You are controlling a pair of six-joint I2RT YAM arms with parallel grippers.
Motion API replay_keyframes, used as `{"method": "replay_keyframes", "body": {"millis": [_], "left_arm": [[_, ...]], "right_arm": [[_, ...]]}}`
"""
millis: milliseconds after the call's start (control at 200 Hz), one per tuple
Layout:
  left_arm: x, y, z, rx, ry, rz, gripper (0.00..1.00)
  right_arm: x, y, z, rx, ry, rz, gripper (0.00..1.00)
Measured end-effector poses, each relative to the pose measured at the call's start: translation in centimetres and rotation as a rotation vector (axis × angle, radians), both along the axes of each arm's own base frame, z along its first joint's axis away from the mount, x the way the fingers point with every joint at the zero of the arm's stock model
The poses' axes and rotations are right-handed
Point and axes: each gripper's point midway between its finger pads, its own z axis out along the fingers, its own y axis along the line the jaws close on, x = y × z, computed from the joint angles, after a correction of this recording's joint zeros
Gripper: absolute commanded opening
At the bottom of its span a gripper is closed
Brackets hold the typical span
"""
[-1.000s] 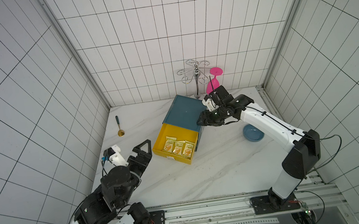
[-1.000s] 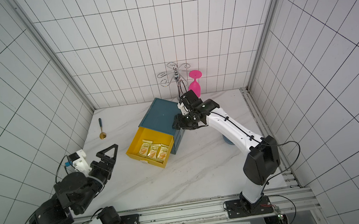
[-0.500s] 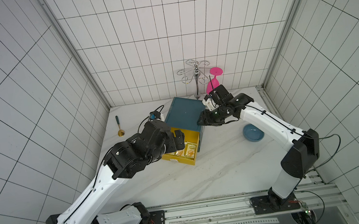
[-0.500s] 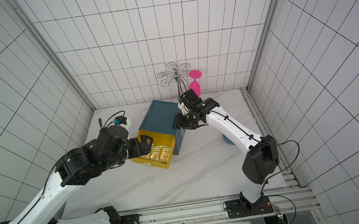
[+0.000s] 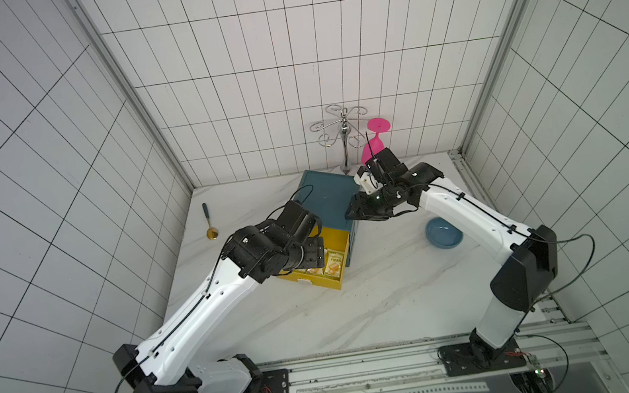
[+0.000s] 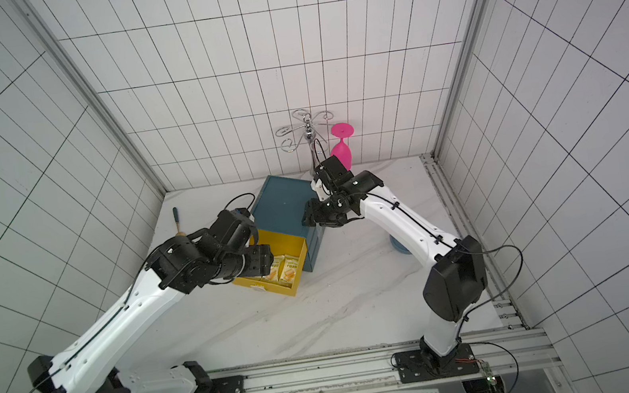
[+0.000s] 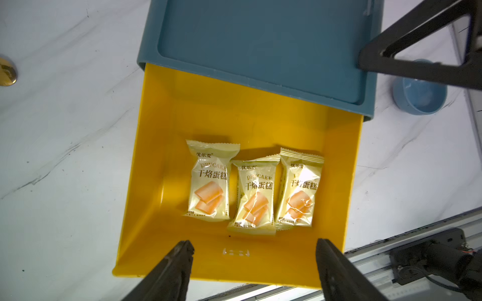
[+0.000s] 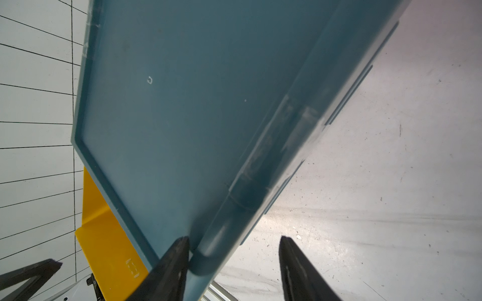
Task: Take the cookies out of the drawer
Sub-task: Pick up the cookie from the drawer.
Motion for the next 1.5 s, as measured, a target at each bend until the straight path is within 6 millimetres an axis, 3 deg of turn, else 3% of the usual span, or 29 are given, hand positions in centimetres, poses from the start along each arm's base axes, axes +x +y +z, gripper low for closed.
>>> {"method": "replay_keyframes", "body": {"millis": [440, 610, 1095, 1335, 1420, 1500], "left_arm": [[1.2, 1.2, -5.0, 0.147, 0.094, 0.026, 0.72], [1.7, 1.7, -5.8, 0.177, 0.109, 0.047, 0.66], [2.2, 2.4, -7.5, 0.238, 0.138, 0.067, 0.63], [2.6, 2.1, -8.0, 0.245, 0.142, 0.057, 0.8], [2.8, 2.0, -8.1, 0.243, 0.141, 0.055, 0.8], [2.9, 1.9, -8.1, 0.238, 0.139, 0.056, 0.73]], "right_arm": [[0.0, 0.0, 0.0, 0.0, 0.0, 0.0, 0.57], [0.0, 0.0, 0.0, 0.0, 0.0, 0.0, 0.57], [0.0, 0.0, 0.0, -0.001, 0.001, 0.0, 0.57], [0.1, 0.0, 0.0, -0.007, 0.003, 0.006, 0.57], [0.0, 0.0, 0.0, -0.008, 0.002, 0.008, 0.57], [0.0, 0.0, 0.0, -0.009, 0.003, 0.008, 0.57]]}}
